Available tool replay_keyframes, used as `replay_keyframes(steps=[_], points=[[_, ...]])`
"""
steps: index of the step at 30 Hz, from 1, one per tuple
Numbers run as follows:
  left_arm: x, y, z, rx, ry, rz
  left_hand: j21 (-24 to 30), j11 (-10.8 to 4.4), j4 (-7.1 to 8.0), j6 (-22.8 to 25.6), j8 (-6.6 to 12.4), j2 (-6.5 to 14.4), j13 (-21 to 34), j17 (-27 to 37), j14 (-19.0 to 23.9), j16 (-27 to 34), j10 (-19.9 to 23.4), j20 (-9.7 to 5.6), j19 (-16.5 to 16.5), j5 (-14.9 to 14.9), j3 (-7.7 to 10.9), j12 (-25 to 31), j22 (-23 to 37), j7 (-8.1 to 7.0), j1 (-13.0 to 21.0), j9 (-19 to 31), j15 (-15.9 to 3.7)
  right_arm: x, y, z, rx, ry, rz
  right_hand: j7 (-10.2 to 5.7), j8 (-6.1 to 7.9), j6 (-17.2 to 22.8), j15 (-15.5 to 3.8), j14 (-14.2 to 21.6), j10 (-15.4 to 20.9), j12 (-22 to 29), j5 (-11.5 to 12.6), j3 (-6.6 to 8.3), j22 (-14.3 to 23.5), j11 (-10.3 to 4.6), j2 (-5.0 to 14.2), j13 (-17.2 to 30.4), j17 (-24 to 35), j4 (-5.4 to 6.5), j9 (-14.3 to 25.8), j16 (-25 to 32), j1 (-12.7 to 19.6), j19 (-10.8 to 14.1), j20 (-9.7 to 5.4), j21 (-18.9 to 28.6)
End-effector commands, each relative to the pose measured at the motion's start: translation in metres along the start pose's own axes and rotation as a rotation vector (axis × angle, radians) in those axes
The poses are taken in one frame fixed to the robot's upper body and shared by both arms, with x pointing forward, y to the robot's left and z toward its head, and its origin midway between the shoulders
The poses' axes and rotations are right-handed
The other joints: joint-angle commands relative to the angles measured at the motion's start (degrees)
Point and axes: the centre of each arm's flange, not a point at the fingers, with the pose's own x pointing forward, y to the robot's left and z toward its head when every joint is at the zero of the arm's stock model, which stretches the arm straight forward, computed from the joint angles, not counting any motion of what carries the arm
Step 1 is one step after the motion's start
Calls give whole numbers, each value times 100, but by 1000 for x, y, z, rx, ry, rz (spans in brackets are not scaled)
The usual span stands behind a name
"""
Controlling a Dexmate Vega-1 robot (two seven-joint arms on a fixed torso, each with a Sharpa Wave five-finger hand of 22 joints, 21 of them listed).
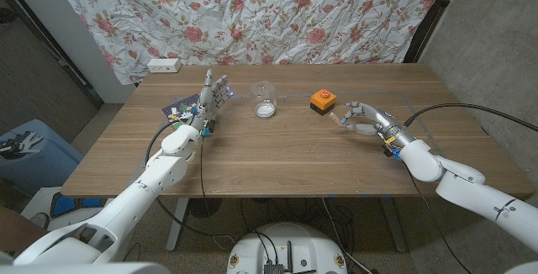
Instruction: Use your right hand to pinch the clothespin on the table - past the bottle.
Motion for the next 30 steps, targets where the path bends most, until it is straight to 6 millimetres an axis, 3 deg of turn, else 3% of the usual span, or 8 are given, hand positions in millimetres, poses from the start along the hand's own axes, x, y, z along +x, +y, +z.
replay_keyframes(steps=[1, 12, 30], points=[[-1, 1, 1, -1, -2, 0, 41, -42, 31, 3, 36, 45, 12, 21, 29, 29, 19, -5, 37, 23, 0, 36, 14, -50, 21, 28, -61, 2, 1, 0, 8, -1, -10, 0, 59, 86, -35, 53, 80, -2, -11, 9, 14, -10, 87, 1, 37, -28, 4, 38, 52, 12, 34, 0], [-1, 1, 1, -1, -2, 2, 42, -42, 31, 3, 36, 45, 12, 21, 28, 28, 17, -8, 39, 23, 0, 35, 14, -50, 20, 28, -60, 3, 1, 0, 14, -3, -20, -13, 56, 260, -70, 69, 167, 20, 2, 78, 15, -72, 201, 3, 66, -43, -59, 59, 135, 18, 17, 4], [-1, 1, 1, -1, -2, 2, 40, -35, 32, 2, 36, 46, 12, 21, 29, 29, 15, -5, 35, 23, 0, 34, 14, -50, 20, 28, -63, 1, 3, 1, 27, -5, -21, -2, 92, 456, -139, 105, 251, 33, -8, 62, 15, -95, 239, 4, 92, -22, -94, 86, 104, 38, 7, 11]])
